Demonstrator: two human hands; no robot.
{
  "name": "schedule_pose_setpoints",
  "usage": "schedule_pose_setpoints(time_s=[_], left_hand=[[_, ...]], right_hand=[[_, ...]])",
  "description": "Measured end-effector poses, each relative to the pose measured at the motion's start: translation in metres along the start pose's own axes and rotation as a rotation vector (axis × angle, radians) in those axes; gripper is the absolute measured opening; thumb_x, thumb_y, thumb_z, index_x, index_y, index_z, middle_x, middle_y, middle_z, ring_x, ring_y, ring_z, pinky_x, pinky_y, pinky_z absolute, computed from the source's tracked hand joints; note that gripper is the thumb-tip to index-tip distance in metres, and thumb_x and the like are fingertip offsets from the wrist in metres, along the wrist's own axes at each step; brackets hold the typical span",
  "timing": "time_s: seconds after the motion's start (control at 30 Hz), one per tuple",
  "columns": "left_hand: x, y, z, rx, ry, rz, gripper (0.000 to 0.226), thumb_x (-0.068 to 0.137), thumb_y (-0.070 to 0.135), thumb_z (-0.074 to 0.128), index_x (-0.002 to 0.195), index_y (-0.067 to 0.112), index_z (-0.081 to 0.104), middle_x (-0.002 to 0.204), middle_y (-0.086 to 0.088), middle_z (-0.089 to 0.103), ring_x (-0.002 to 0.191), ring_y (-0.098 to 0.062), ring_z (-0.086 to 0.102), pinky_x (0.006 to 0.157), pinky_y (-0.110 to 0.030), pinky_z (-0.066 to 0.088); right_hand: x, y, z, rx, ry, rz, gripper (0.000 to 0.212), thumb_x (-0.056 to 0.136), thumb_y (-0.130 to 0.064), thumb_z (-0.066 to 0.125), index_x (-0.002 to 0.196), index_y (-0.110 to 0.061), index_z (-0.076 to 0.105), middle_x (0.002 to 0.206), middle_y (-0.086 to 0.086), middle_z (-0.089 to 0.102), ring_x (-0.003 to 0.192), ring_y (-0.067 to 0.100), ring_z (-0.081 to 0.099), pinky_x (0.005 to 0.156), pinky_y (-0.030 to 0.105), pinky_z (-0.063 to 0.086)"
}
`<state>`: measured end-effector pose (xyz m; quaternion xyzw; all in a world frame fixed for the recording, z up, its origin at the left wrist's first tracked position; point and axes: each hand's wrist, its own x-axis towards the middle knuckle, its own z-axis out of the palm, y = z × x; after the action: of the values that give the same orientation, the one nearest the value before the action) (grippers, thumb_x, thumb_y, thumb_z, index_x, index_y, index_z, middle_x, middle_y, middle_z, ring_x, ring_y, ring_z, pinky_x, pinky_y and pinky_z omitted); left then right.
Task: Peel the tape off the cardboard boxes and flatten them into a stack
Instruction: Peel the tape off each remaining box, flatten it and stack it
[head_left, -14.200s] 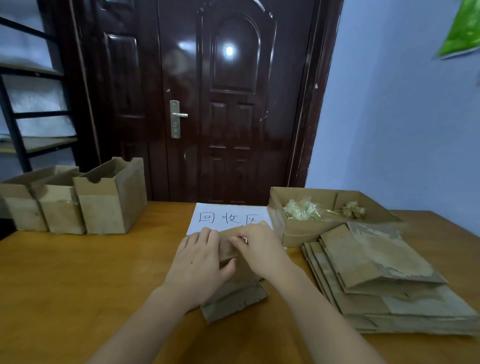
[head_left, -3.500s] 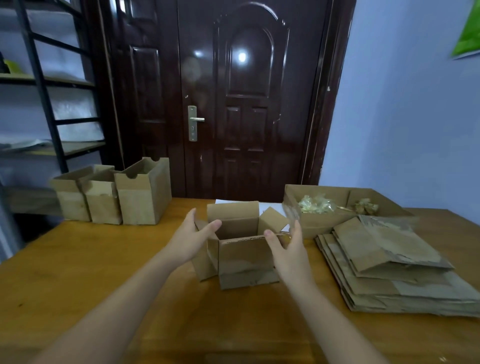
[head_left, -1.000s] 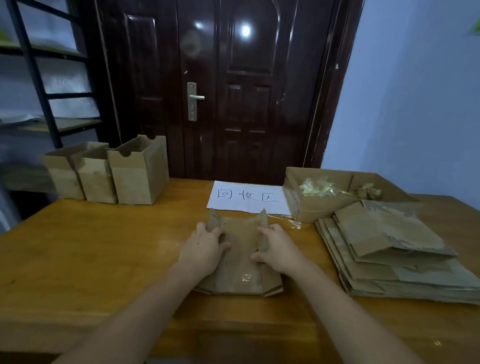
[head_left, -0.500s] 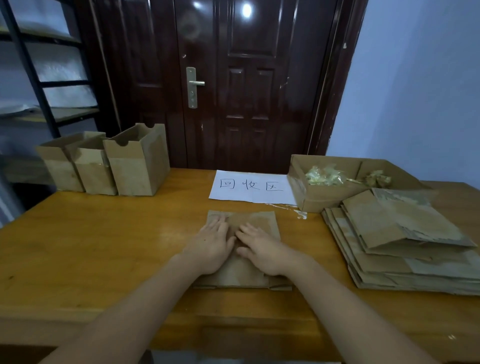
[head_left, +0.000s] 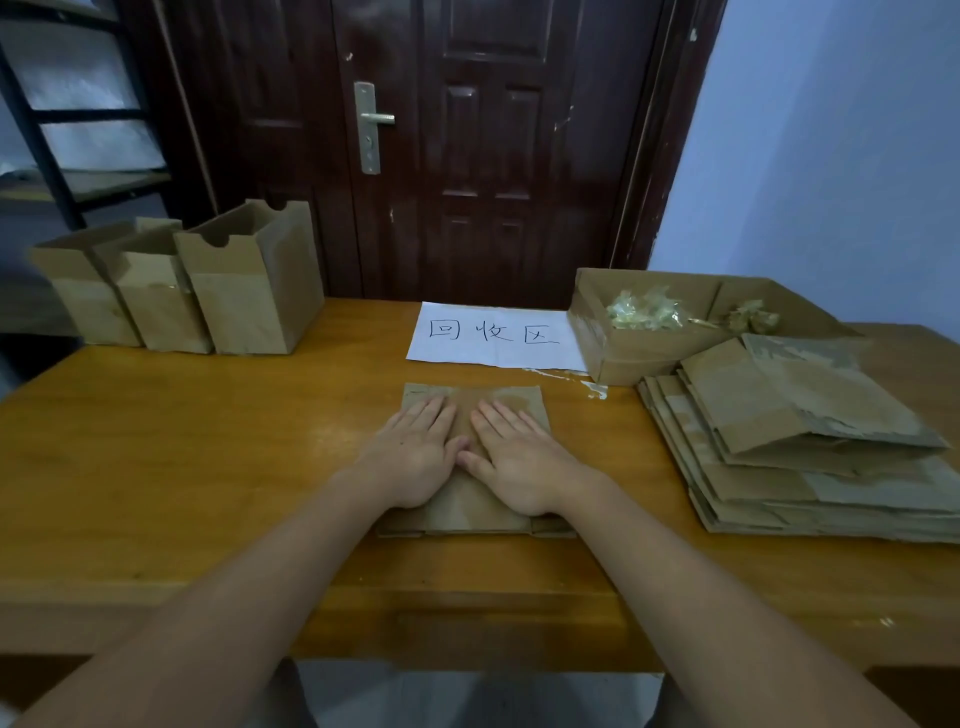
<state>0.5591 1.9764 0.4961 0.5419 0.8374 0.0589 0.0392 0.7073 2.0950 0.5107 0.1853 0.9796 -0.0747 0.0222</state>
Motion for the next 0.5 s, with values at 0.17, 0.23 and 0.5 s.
schedule_pose_setpoints(time_s=[0.17,0.23,0.5], left_hand=[[-0.004,0.003,0.0,-0.001,0.013,-0.005,0.066,0.108,0.054,0.013,0.165,0.02,0.005,0.173,0.001,-0.001,0.158,-0.014,-0.004,0.128,-0.038,0.002],[-0.008,0.006,-0.003,-0.014,0.056,-0.011,0.064,0.11,0.051,0.016,0.165,0.019,0.011,0.173,0.0,0.001,0.158,-0.015,-0.003,0.128,-0.037,0.004],[-0.053,0.044,-0.015,0.121,0.146,-0.028,0.07,0.1,0.058,0.018,0.156,0.019,0.036,0.164,-0.003,0.035,0.15,-0.019,0.03,0.12,-0.037,0.024]], right_hand=[[-0.001,0.0,-0.002,-0.007,-0.008,-0.002,0.078,0.103,-0.066,0.013,0.164,-0.019,0.0,0.171,-0.002,-0.008,0.156,0.011,-0.01,0.127,0.036,-0.005],[-0.001,0.001,-0.002,0.002,-0.015,0.0,0.078,0.103,-0.067,0.013,0.164,-0.02,-0.002,0.171,-0.003,-0.009,0.156,0.01,-0.011,0.127,0.037,-0.005],[0.01,0.003,-0.005,-0.013,0.006,0.091,0.077,0.104,-0.063,0.012,0.164,-0.016,-0.001,0.171,0.002,-0.009,0.157,0.017,-0.009,0.127,0.039,-0.003]])
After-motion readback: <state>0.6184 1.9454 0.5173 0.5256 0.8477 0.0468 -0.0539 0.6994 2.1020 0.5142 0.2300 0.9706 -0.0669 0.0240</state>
